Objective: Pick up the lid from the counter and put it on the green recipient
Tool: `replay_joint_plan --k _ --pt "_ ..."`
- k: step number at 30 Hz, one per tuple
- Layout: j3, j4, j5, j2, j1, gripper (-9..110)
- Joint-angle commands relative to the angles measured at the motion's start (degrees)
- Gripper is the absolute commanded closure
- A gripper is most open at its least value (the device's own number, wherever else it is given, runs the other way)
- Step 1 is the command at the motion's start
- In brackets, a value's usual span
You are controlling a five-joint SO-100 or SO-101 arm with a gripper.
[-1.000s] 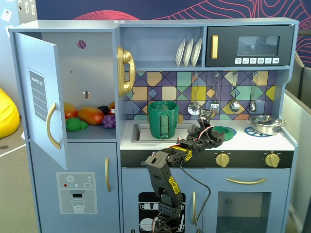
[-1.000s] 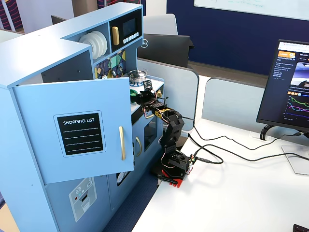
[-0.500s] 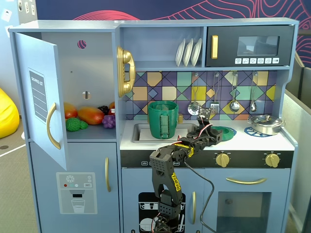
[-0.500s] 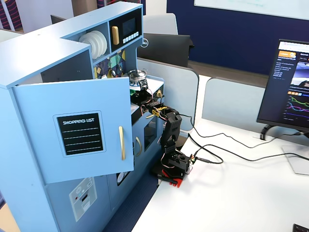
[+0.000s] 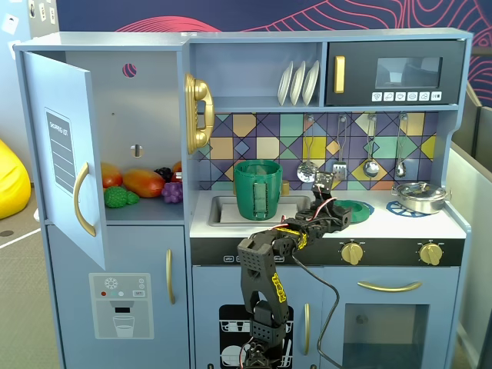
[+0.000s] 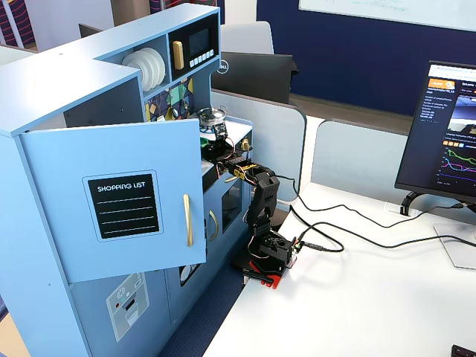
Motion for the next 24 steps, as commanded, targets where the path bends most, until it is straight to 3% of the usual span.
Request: replay_joint_plan --k 1,3,13,24 --pt "-2.29 -0.88 -1.14 0.97 -1.14 84" --pt "-1.23 0.35 -2.37 1.93 -1.58 101" --pt "1.85 -1.76 1.32 4.31 -0.62 101" --pt "-7.82 2.55 2.46 12.22 -0.53 101"
